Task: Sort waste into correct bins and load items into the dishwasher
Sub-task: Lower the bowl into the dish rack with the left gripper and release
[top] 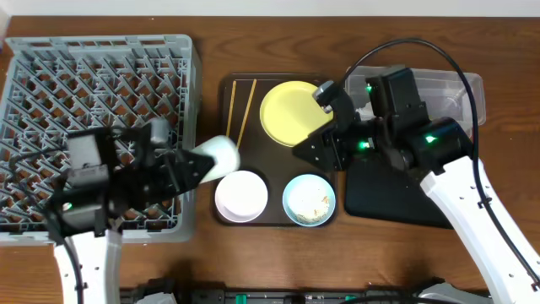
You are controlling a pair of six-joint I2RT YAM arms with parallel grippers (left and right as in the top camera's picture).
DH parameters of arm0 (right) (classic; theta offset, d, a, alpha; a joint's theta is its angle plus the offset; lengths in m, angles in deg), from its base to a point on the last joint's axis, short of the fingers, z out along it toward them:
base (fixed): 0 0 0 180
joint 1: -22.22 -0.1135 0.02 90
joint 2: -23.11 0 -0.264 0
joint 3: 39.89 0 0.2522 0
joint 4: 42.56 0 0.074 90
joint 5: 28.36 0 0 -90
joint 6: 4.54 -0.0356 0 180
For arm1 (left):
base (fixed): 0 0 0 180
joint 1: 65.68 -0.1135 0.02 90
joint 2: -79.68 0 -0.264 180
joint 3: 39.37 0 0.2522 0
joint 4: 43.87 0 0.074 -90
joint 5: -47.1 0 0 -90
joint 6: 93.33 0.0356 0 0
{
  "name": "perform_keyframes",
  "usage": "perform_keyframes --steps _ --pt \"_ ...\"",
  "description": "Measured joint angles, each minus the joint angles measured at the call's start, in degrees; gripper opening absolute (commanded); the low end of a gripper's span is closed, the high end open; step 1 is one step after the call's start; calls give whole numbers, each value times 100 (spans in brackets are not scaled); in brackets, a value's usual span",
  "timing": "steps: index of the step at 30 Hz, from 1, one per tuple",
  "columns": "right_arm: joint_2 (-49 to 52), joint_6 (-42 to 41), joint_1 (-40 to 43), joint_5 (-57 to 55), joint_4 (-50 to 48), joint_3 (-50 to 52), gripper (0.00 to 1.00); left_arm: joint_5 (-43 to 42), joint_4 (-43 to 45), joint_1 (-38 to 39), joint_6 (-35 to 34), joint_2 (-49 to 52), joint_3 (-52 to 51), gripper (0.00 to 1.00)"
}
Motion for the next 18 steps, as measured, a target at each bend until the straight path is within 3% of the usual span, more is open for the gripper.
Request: perform_keyframes --steps 9,18 --pt "-4 -2 0 -669 341 0 59 2472 -817 -662 0 -170 0 46" --pt "-7 -2 -66 -787 339 0 59 3805 -1025 -667 -68 -160 0 47"
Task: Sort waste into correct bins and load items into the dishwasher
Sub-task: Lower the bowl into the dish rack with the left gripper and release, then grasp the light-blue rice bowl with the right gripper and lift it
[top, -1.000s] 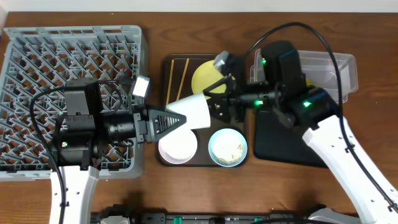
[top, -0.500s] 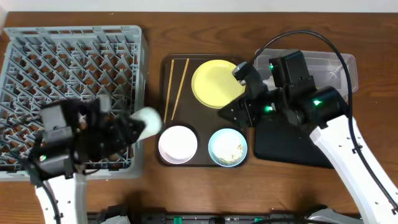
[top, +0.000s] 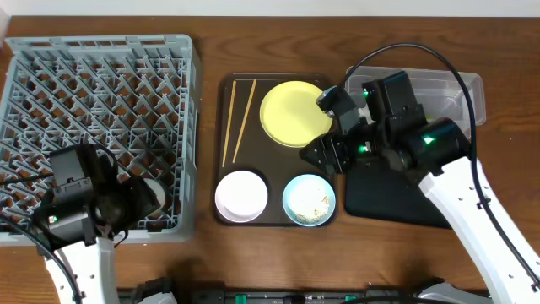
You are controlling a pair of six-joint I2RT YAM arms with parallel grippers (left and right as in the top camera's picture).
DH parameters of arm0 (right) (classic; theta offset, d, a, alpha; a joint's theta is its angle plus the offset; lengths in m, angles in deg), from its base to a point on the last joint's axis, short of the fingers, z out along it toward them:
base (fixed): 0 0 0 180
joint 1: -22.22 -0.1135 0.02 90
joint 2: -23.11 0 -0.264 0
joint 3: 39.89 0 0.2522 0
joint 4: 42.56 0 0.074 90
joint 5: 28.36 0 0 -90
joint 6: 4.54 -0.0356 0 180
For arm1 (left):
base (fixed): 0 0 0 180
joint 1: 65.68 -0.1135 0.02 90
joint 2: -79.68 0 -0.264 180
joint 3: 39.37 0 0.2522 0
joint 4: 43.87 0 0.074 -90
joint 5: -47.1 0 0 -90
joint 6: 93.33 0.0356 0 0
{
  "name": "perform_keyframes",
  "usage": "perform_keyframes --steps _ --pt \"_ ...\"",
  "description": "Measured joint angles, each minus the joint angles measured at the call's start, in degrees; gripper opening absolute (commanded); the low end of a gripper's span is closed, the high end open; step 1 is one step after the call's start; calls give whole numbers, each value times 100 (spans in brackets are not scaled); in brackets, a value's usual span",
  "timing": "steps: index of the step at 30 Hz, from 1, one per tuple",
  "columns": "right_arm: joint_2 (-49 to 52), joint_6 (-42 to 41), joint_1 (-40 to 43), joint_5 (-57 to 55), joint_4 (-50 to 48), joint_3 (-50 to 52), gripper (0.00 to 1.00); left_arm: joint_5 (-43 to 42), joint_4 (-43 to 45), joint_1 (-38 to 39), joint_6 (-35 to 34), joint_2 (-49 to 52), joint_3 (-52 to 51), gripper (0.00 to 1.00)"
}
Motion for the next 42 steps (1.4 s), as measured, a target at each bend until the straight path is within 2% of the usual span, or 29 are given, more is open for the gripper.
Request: perform_keyframes --steps 5,7,10,13,15,23,26,30,35,39,42 --pt "0 0 0 -20 0 0 59 195 116 0 -120 201 -129 55" --pt "0 0 0 -20 0 0 60 199 144 0 -166 391 -205 63" --pt "0 0 0 -22 0 0 61 136 162 0 -221 693 -225 69" --pt "0 0 0 -22 2 0 63 2 140 0 -225 841 -225 89" --pt "0 0 0 -22 0 0 65 -79 101 0 -245 870 -219 99" --pt "-2 -11 -149 -273 9 0 68 -354 -501 -4 -229 876 997 99" --pt "-2 -59 -280 -433 7 0 68 -527 -555 -4 -205 809 1207 92" --pt "-2 -278 -518 -702 7 0 58 -822 -704 -4 -13 791 1211 86" --pt "166 -979 -1029 -1084 33 -2 41 -1742 -507 -4 599 560 1211 87" --pt "817 -1991 -1631 -1751 308 -2 45 -2306 -179 -4 1005 -26 1213 99" --pt "1534 -2616 -1976 -2203 354 0 43 -2498 -125 -4 1123 -415 1217 99"
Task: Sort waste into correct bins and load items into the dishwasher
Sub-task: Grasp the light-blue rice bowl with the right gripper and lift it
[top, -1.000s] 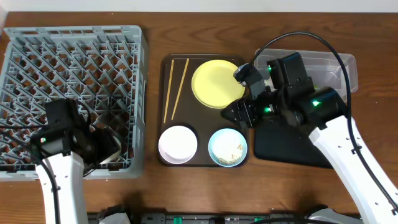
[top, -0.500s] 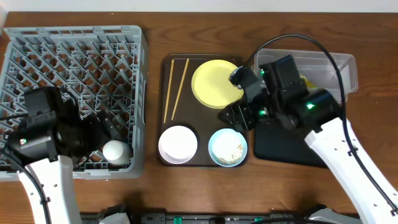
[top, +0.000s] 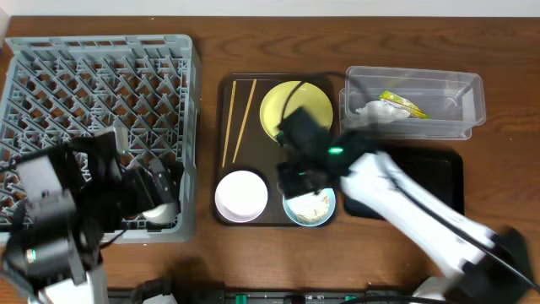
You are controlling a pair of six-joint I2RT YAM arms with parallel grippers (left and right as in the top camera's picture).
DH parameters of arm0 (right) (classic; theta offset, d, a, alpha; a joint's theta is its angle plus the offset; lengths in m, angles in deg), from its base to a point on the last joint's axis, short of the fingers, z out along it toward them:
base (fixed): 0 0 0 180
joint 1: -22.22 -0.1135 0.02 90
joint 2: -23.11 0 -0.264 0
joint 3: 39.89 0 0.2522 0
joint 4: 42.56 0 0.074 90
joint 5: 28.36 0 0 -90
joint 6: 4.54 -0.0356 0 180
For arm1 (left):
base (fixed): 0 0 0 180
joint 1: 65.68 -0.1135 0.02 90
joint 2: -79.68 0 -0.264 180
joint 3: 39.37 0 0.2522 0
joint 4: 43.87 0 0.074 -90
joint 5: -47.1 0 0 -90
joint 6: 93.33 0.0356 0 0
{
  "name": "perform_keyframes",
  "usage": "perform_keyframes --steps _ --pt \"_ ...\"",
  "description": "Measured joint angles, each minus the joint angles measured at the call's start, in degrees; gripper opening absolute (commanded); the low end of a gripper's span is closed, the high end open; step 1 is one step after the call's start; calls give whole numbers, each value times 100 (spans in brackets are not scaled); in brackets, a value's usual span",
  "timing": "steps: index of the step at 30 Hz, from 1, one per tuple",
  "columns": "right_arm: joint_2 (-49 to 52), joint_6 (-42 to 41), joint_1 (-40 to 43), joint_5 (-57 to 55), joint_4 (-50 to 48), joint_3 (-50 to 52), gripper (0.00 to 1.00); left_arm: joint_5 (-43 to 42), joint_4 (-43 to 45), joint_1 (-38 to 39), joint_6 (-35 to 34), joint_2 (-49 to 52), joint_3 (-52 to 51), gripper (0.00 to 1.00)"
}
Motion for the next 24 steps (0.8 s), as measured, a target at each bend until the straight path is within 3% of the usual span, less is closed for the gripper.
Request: perform_keyframes --steps 6,10,12,15,24 --pt "1040 -702 -140 -374 -232 22 25 -133 4 0 48 -114 4 99" --pt "1335 -837 -140 -352 -369 22 7 -155 4 0 81 -9 4 98" --pt "1390 -925 -142 -293 -334 22 7 -155 4 0 96 22 4 98" --pt "1392 -977 -144 -306 -369 22 17 -155 4 0 116 46 4 98" --pt "1399 -1075 -227 -417 -629 256 1 -157 4 0 129 72 4 98"
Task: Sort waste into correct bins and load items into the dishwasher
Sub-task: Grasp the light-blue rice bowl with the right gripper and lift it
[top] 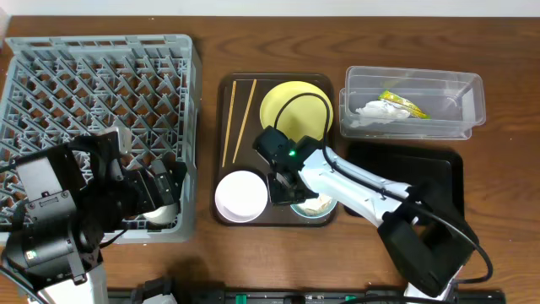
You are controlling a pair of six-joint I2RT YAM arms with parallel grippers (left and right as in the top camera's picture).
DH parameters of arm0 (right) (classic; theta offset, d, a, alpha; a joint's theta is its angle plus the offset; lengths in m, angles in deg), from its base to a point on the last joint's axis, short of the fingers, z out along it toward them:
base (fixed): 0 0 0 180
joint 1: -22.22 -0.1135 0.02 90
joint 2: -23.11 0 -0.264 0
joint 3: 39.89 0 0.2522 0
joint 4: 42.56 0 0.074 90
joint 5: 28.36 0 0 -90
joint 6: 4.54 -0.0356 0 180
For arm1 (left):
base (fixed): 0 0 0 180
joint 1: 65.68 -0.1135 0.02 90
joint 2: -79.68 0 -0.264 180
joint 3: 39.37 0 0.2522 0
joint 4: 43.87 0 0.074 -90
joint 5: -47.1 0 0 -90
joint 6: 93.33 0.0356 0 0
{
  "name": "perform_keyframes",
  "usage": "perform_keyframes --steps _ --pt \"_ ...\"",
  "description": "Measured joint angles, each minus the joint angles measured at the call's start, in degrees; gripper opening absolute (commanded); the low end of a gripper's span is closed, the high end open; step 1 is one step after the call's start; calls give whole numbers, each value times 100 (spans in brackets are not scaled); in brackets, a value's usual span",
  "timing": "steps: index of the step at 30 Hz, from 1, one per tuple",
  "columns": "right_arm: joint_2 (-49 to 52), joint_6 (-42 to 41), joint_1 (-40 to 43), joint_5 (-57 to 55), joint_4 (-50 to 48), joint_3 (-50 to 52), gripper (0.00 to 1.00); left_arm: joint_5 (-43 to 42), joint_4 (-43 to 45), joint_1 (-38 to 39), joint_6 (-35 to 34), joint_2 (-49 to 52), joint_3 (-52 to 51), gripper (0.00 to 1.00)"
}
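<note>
A white cup (156, 213) sits in the front right corner of the grey dish rack (51, 67). My left gripper (169, 192) is right over it; its jaws are not distinguishable. On the brown tray (224, 101) are a yellow plate (295, 105), chopsticks (239, 122), a white bowl (241, 194) and a light blue bowl (322, 205) with food scraps. My right gripper (285, 187) is low at the blue bowl's left rim, hiding part of it. Whether it grips the rim cannot be told.
A clear plastic bin (472, 101) at the back right holds a white tissue (369, 108) and a yellow wrapper (401, 103). A black bin (430, 173) lies in front of it, and my right arm crosses its near left corner.
My right gripper has shifted a little left and lower, to the blue bowl's left rim. My left gripper and the white cup have barely moved.
My left gripper first held the white cup beside the rack while my right gripper was over the clear bin. Then the cup was down in the rack's front right corner. Later my right arm had swung to the blue bowl, where it is now.
</note>
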Motion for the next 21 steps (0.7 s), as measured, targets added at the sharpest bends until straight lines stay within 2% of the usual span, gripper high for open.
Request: perform_keyframes --steps 10,21 --pt "-232 136 214 109 153 -9 1 -9 0 0 0 0 0 98" --pt "-2181 1257 1781 1574 258 0 1 -15 0 0 0 0 0 98"
